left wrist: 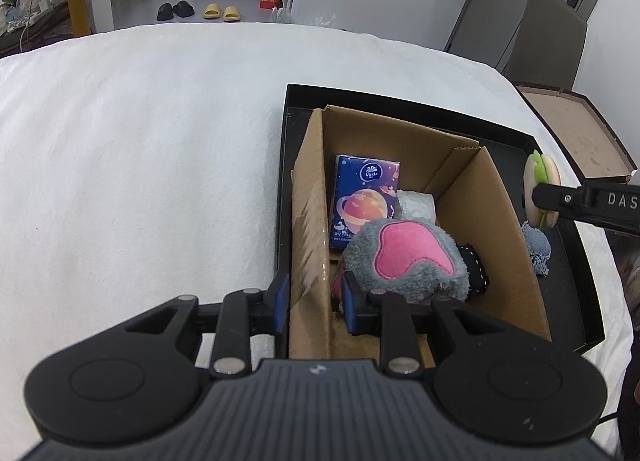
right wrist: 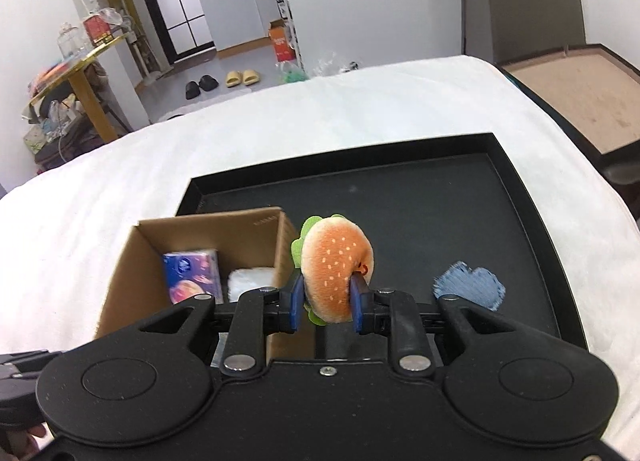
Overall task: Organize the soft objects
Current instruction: 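Carry the burger plush into the box and open the right tool while left grips box wall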
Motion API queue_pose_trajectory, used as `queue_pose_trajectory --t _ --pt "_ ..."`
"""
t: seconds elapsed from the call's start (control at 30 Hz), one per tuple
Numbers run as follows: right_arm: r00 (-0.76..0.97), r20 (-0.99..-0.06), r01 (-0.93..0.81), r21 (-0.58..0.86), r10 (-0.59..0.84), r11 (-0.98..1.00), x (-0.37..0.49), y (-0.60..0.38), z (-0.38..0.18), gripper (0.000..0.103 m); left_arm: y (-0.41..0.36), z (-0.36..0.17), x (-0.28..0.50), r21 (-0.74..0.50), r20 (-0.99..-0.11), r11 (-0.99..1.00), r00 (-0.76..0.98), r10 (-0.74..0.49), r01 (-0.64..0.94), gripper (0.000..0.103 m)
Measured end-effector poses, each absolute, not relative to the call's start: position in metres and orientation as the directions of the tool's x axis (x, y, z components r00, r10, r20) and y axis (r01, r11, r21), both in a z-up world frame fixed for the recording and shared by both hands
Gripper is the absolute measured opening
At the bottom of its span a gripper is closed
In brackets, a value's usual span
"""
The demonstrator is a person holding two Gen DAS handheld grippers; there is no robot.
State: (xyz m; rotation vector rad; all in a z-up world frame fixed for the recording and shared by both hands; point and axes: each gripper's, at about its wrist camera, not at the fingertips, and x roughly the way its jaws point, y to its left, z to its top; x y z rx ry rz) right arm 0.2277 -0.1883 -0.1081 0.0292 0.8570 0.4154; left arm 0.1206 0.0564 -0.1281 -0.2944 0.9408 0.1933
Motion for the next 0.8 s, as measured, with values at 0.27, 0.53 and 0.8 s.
queue_pose_trajectory --t 0.27,0.53,0.8 --pt "0.589 -0.711 -0.370 0.185 0.384 0.910 0.222 -0.173 -0.097 0.023 0.060 -0.130 0.117 -0.191 -0.813 0.945 0.583 0.000 -0.267 0.025" --pt "0.572 -0.713 -0.411 0.180 0.407 0.894 0.209 -0.158 -0.089 0.023 0.060 -0.131 0.113 -0.206 -0.812 0.945 0.583 -0.021 -0.253 0.022" --pt "0.537 -0.725 -0.442 0.192 0.430 0.876 0.199 -0.149 -0.084 0.023 0.065 -0.131 0.110 -0.212 -0.810 0.940 0.586 -0.016 -0.267 0.022"
